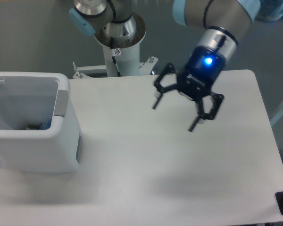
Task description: Place the trash in the trash can
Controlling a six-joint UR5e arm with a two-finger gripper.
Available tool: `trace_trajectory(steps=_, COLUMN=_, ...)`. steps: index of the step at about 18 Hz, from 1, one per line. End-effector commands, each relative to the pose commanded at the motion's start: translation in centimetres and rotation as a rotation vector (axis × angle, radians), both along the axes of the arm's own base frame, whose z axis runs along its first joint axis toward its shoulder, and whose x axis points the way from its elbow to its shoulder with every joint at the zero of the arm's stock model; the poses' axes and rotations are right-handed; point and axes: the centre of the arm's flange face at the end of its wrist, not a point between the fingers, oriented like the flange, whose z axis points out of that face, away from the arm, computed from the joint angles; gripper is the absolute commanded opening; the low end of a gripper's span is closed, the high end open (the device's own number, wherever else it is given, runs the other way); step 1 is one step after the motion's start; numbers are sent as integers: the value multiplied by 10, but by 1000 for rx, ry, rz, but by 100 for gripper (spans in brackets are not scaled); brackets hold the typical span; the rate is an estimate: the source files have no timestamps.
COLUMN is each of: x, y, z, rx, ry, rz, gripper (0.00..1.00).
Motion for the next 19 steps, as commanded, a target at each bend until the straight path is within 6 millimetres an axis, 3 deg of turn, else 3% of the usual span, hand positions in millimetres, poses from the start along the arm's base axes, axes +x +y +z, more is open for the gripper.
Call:
trace_trajectory(steps=4, x=-17, y=-4, z=-31, rx=-248, ry=96, rz=36, gripper=100)
trace_trajectory(steps=6, x=-25, y=7, z=-51, rx=-369, ry=121, rz=41, gripper=100)
trace_trajectory(steps=13, x=-51, y=41, z=-72, rx=-700, ry=139, rz=-7, gripper=100)
trace_trajectory(steps=16, x=-41, y=56, z=-84, rx=-817, ry=243, rz=-161, gripper=100)
trace_trajectory(steps=19, x=-33, y=64, z=-91, rx=-843, ry=263, rz=-179, gripper=100)
